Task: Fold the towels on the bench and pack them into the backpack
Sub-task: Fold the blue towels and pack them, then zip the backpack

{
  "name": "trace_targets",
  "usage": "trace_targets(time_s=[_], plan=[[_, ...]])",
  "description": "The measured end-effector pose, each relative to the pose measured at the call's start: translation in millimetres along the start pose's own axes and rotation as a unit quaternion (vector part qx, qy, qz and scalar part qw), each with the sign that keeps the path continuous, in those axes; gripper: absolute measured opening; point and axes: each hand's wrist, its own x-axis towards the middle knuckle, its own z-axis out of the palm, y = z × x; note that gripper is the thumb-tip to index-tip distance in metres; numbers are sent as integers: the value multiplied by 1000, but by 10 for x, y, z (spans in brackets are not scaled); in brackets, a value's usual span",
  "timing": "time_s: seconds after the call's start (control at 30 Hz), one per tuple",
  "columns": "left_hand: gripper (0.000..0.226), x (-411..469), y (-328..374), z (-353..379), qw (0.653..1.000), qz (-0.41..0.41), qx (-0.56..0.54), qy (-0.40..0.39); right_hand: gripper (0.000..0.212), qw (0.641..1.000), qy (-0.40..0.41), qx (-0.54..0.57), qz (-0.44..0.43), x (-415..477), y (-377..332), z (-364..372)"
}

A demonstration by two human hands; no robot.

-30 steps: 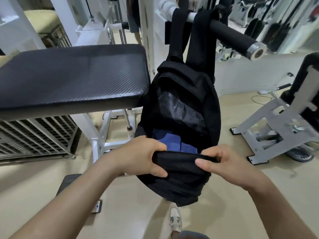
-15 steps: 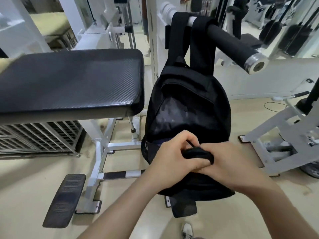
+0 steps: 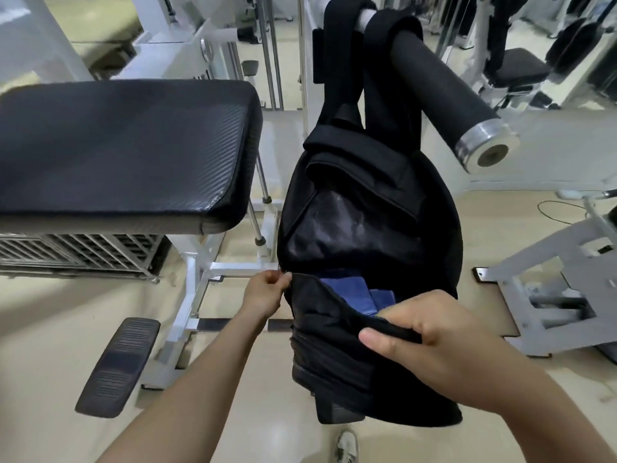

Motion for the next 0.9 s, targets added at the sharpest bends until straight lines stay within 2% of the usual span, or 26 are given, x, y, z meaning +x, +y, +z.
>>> trace_targets(time_s=[0.13,0.2,0.23,0.37,0.47,0.5,0.57,0.63,0.67,0.7,0.77,0.8,0.9], plan=[[24,88,21,92,998,18,53,-9,38,997,33,-64,-22,-83,124,-103],[22,77,43,107,997,24,66,-15,22,996,65,-60,6,-120,252,-154],[21,60,53,100,997,28,76,-15,16,994,77,-70,34,-139,336,-176],[15,-167,172,45,990,28,117,-66,19,967,91,-115,210,-203,718,-250],[16,-353,241,4,992,12,81,-95,8,936,38,-201,286,-217,787,-266],[19,-410,255,-4,993,3,66,-101,6,927,11,-257,271,-208,769,-222],[24,-516,269,-4,993,-14,45,-111,35,911,-39,-351,213,-135,681,17],[25,-602,270,2,992,-20,37,-119,56,918,-57,-357,164,71,596,442],[26,-643,277,-5,992,-19,34,-124,56,926,-50,-345,145,221,590,687],[27,-678,285,-19,991,-17,30,-129,46,933,-23,-340,115,376,606,895],[27,-758,311,-86,991,-13,25,-131,13,932,71,-354,45,630,643,1126],[26,-792,323,-138,992,-10,27,-119,8,927,97,-360,26,717,632,1155],[21,-889,380,-318,995,18,74,-69,18,930,112,-350,-27,826,527,1250]])
